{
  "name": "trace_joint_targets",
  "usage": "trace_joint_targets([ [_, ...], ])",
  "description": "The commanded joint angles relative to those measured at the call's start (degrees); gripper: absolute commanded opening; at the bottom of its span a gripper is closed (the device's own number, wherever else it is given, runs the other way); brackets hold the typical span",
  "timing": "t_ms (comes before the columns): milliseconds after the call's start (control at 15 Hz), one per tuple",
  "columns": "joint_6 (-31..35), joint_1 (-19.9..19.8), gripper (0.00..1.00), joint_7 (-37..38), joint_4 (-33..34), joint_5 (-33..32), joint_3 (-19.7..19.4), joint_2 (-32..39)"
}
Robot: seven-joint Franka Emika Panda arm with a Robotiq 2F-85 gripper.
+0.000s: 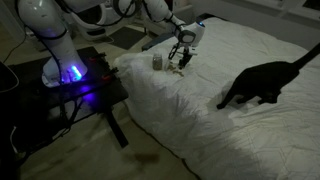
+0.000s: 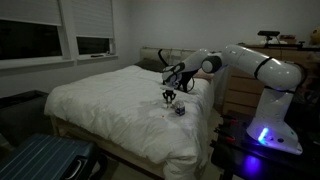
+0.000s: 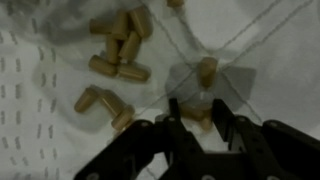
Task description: Put the objects on the bed in the jar
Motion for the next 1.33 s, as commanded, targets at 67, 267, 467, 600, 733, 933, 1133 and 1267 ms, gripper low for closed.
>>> trace_joint_targets([
  [67, -1.7, -0.1, 0.03, 2.37, 2.32, 0.07, -0.59, 0.66],
  [267, -1.91, 0.05, 0.0, 3.4, 2.54, -0.33, -1.22, 0.58],
  [467, -3.15, 0.49, 0.01, 3.69, 2.34, -1.18, -2.05, -0.17],
  [600, -4.65, 1.02, 0.01, 3.57, 2.04, -2.14, -2.87, -1.11],
  [733, -7.62, 1.61, 0.01, 2.86, 2.03, -3.25, -3.73, -2.33],
  [933, -11.51, 2.46, 0.01, 1.69, 1.85, -5.04, -4.59, -4.47],
  [1133, -13.24, 2.97, 0.01, -0.26, 0.37, -6.29, -4.54, -7.11],
  [1267, -12.49, 3.19, 0.01, -2.65, -1.81, -6.86, -4.22, -9.24],
])
